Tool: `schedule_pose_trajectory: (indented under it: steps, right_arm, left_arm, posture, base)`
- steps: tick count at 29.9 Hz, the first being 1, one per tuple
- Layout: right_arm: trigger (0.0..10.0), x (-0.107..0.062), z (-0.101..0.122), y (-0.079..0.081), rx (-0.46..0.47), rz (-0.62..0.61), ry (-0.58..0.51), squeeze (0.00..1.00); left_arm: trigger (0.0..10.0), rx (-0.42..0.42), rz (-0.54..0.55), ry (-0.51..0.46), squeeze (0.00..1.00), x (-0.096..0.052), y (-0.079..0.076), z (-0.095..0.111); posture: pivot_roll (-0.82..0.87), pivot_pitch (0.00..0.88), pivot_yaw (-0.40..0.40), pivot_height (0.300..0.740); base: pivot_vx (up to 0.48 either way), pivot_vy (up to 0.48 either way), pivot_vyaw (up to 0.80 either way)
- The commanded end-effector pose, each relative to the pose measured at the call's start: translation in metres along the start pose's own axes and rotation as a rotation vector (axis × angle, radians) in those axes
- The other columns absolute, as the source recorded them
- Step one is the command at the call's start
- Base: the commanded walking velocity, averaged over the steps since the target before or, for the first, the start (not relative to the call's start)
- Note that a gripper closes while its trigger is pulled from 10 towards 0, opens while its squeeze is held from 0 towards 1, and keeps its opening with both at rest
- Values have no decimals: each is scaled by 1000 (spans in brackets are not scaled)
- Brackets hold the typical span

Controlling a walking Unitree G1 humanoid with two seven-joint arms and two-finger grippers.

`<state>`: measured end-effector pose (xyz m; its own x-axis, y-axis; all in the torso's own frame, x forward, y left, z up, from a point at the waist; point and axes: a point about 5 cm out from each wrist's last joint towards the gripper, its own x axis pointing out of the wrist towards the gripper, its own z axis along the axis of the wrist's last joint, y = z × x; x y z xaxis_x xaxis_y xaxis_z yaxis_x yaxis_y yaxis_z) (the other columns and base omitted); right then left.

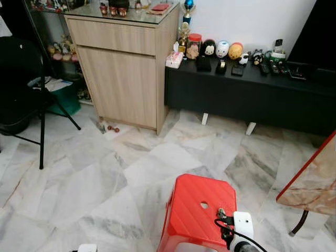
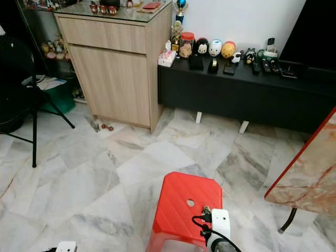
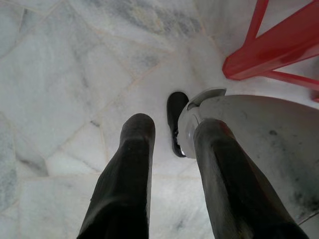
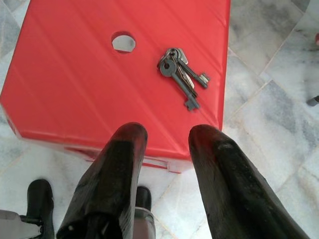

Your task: Hang keys on a hook

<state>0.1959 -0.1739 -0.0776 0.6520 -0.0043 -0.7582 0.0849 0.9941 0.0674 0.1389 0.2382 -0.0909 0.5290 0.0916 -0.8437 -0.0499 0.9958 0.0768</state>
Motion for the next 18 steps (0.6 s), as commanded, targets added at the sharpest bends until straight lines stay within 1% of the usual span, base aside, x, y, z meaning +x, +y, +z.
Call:
schedule_pose_trajectory:
  steps: [1, 4, 9, 10, 14, 18]
  right_arm:
    - [10000, 0, 3, -2, -3, -4, -7, 0]
    - [10000, 0, 1, -3, -9, -9, 9, 0]
    - [10000, 0, 3, -1, -9, -7, -8, 0]
    - [10000, 1, 4, -1, 3, -13, -21, 0]
    - [10000, 1, 5, -2, 0, -18, -19, 0]
    - [10000, 1, 5, -4, 2, -23, -18, 0]
  left_arm:
    - [10000, -3, -7, 13, 0, -1, 0, -4]
    - [10000, -1, -8, 14, 0, -1, -1, -4]
    - [10000, 6, -19, 16, 0, 1, -14, -4]
    - [10000, 7, -21, 16, 0, 2, -16, -3]
    - [10000, 9, -25, 14, 0, 3, -22, -2]
    - [10000, 10, -27, 14, 0, 4, -24, 0]
  posture:
    - [87, 14, -79, 680]
    - [88, 9, -77, 680]
    - [89, 4, -74, 650]
    - [90, 4, -75, 650]
    - [91, 7, -73, 650]
    - [90, 9, -73, 650]
  base:
    - [0, 0, 0]
    - [0, 0, 0]
    - [0, 0, 0]
    - [0, 0, 0]
    - [0, 0, 0]
    - [0, 0, 0]
